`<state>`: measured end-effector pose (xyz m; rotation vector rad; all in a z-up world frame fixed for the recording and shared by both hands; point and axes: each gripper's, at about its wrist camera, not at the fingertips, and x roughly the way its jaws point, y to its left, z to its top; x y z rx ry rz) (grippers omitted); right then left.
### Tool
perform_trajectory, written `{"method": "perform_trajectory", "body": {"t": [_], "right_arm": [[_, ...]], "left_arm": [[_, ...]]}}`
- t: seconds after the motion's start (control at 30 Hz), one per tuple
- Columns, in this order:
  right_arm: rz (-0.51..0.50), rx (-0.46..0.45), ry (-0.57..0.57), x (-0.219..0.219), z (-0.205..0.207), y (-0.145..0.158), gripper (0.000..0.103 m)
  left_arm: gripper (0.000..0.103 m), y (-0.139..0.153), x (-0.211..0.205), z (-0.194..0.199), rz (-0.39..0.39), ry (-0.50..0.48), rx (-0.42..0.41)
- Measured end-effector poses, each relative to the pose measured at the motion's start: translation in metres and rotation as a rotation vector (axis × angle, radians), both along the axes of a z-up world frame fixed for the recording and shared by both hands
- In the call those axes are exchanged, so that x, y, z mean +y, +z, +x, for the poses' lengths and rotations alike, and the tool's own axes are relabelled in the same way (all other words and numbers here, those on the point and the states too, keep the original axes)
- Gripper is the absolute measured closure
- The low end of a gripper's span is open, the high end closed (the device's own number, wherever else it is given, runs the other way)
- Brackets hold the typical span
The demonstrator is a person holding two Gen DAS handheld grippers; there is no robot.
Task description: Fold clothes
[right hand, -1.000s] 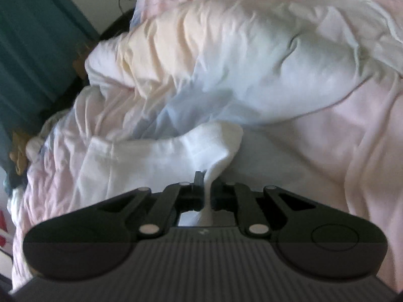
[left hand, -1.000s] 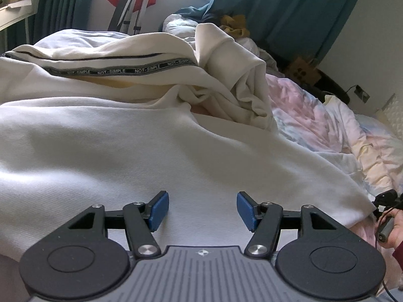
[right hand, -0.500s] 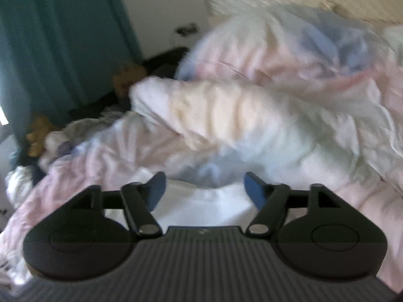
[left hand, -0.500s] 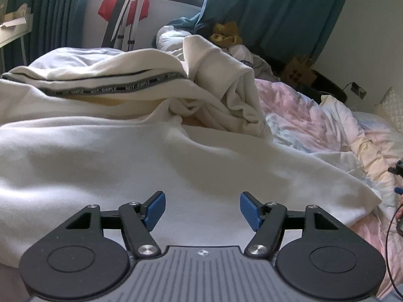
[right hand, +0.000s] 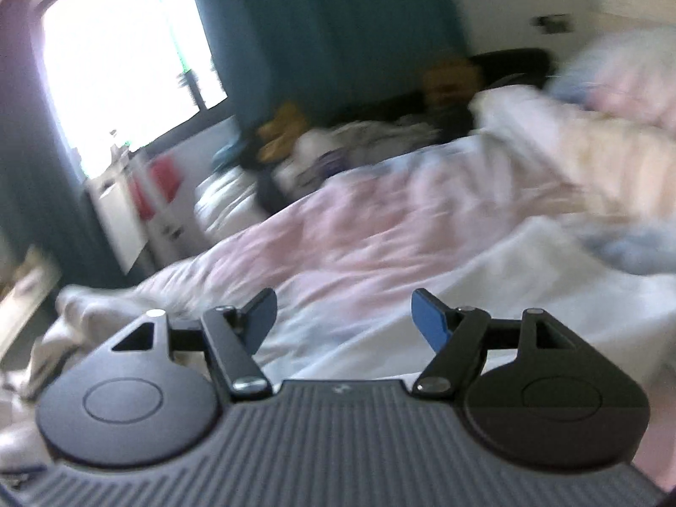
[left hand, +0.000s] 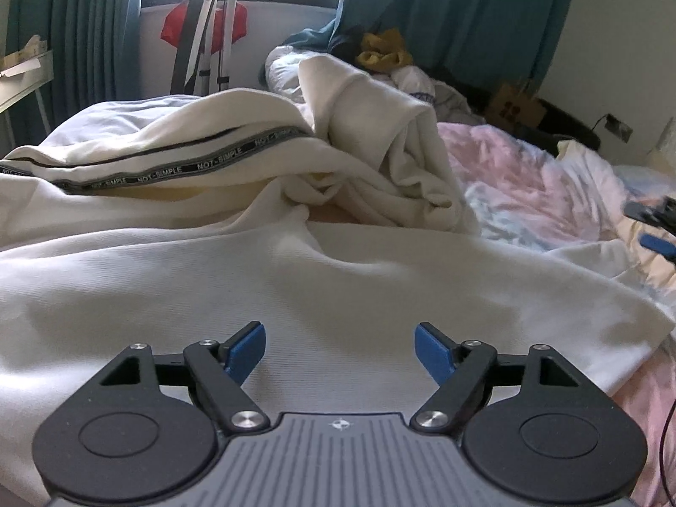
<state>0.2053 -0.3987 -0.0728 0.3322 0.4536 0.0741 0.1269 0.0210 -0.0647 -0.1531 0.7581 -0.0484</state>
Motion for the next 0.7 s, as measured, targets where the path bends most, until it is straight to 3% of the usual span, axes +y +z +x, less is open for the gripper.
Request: {"method": "perform_trajectory", "body": {"t": [0.33, 0.47, 0.7], "right_arm": [[-0.193, 0.027, 0.315, 0.126, 0.087, -0.027, 0.031], [-0.137, -0.012, 0.422, 0.161, 0.108, -0.027, 0.032], [-0.298, -0.003, 0.375, 0.215, 0.129, -0.034, 0.033]], "left_arm": [[0.023, -0.016, 0.03, 0.018, -0.06, 0.045, 0.03], [0.023, -0.028, 0.042, 0.021, -0.104, 0.053, -0.018], [0.019, -0.034, 0.05, 0.022, -0.178, 0.062, -0.031]]}}
